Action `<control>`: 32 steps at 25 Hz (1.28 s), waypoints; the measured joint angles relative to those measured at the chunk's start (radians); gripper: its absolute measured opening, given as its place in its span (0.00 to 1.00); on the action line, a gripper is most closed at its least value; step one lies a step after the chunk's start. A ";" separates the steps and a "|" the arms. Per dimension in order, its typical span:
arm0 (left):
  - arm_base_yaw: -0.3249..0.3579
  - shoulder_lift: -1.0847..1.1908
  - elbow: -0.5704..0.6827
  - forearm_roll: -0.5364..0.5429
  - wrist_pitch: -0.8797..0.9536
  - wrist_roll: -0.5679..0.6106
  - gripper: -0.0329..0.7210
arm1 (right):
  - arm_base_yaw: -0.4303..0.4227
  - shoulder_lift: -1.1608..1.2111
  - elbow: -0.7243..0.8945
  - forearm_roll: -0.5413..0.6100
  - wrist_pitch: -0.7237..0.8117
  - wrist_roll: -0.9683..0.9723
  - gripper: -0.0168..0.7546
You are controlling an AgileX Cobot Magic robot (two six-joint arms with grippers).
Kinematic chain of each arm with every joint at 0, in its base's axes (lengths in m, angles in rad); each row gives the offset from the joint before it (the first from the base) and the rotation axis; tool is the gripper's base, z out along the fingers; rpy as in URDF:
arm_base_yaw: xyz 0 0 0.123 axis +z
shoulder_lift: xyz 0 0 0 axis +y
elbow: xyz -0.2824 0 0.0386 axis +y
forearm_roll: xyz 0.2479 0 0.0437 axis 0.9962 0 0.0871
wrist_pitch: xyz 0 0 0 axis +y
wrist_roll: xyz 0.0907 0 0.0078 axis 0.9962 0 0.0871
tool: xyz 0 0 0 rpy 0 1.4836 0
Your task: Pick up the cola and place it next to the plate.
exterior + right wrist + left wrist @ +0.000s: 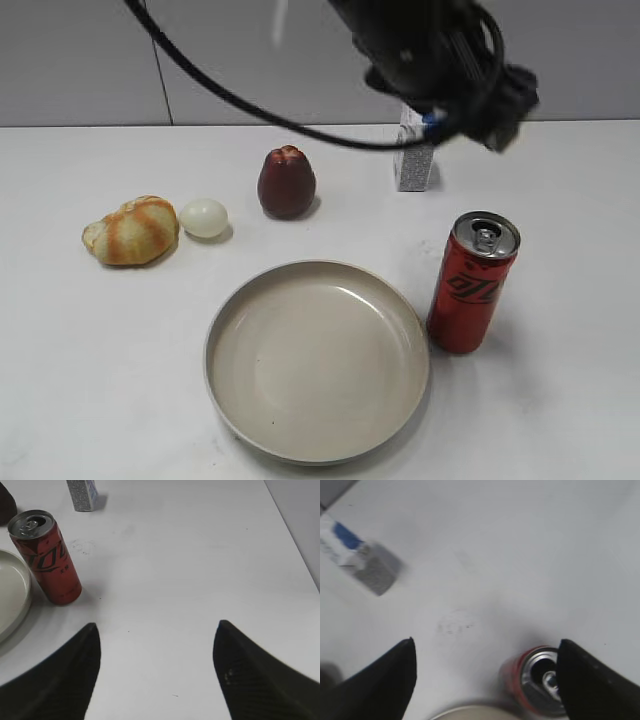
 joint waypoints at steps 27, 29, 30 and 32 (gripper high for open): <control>0.714 -1.137 1.075 0.065 0.168 -0.138 0.82 | 0.000 0.000 0.000 0.000 0.000 0.000 0.71; 0.718 -1.266 1.152 0.066 0.157 -0.138 0.82 | 0.000 0.000 0.000 0.000 0.000 0.000 0.71; 0.719 -1.329 1.190 0.066 0.149 -0.138 0.82 | 0.000 0.000 0.000 0.000 0.000 0.000 0.71; 0.719 -1.442 1.252 0.066 0.137 -0.138 0.82 | 0.000 0.000 0.000 0.000 0.000 0.000 0.71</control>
